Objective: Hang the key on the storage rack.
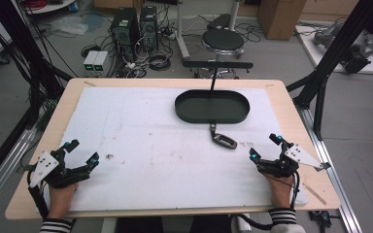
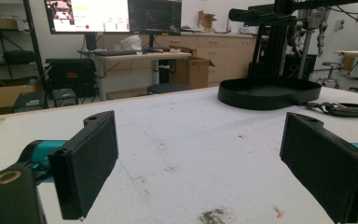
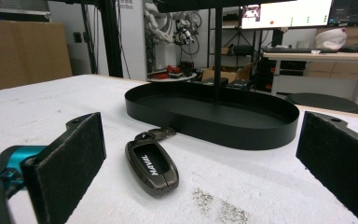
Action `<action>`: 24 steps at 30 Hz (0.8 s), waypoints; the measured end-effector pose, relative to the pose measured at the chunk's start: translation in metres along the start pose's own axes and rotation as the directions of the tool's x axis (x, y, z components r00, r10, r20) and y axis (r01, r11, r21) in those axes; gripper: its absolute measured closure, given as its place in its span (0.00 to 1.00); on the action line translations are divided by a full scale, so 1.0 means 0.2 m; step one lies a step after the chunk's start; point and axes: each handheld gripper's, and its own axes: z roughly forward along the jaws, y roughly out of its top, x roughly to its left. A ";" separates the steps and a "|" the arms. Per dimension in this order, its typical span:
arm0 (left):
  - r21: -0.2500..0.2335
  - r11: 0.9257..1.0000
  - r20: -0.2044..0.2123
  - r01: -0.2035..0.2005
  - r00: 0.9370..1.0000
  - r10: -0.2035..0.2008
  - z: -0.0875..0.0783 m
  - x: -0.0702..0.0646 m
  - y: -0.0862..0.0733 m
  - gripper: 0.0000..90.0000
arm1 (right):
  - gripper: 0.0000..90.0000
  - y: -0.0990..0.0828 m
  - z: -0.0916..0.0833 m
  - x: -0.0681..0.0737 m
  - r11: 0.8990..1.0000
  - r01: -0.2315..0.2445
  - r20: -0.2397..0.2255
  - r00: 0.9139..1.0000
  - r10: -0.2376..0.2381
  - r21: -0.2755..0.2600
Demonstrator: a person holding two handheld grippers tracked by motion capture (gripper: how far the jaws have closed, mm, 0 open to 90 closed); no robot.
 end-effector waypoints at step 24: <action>-0.001 1.000 -0.001 0.015 1.000 -0.015 0.00 0.01 0.00 0.13 | 0.00 0.01 0.01 0.00 1.000 0.001 0.011 1.000 -0.002 0.018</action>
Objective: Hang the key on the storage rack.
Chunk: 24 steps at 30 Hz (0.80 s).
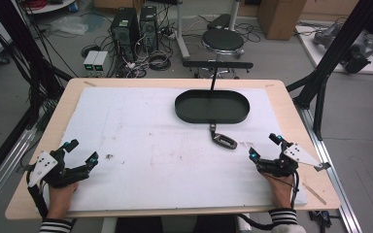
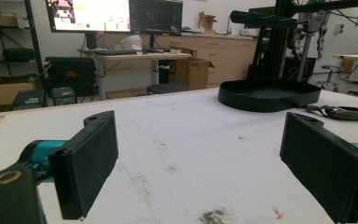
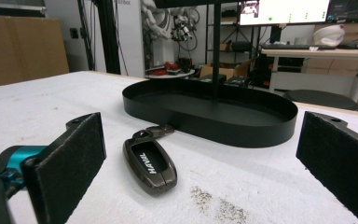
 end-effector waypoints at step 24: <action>0.000 1.000 -0.001 0.004 1.000 -0.004 0.00 0.00 0.00 0.13 | 0.00 0.39 0.22 -0.02 0.955 0.136 -0.120 0.987 -0.108 0.262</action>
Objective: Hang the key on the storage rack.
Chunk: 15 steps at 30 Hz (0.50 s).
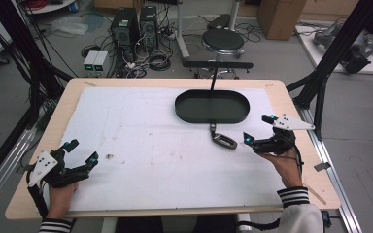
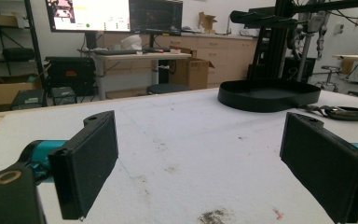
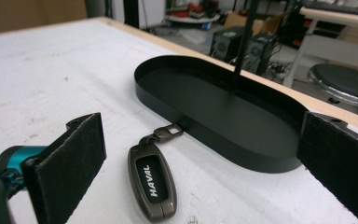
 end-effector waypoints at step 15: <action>0.001 1.000 0.001 -0.005 1.000 0.005 0.00 0.00 0.00 0.13 | 0.00 0.15 0.12 -0.04 0.988 0.059 -0.082 0.995 -0.048 0.145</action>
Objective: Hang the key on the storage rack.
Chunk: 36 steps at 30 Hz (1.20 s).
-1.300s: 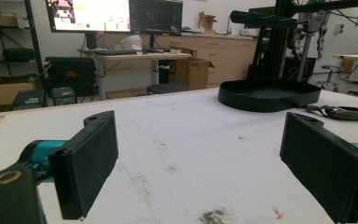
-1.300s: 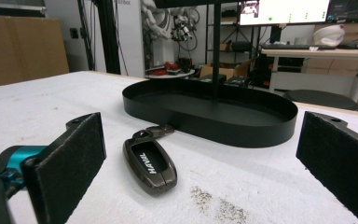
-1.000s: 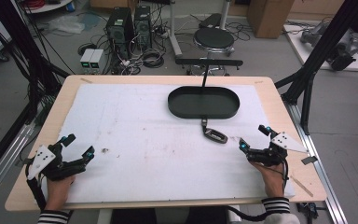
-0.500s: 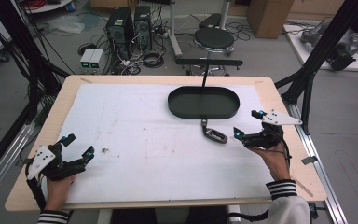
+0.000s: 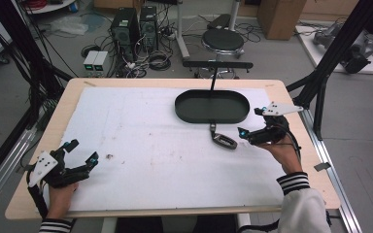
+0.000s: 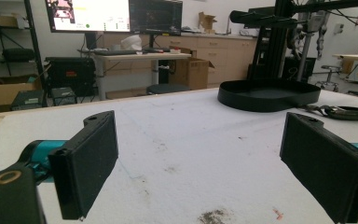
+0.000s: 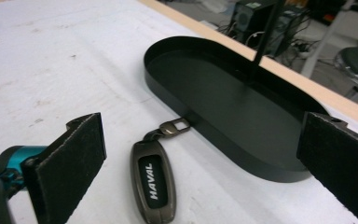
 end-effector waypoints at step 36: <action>0.002 1.000 0.003 0.004 1.000 -0.004 0.00 0.00 0.00 0.13 | 0.00 0.09 0.41 0.02 0.870 0.202 -0.180 0.975 -0.134 0.450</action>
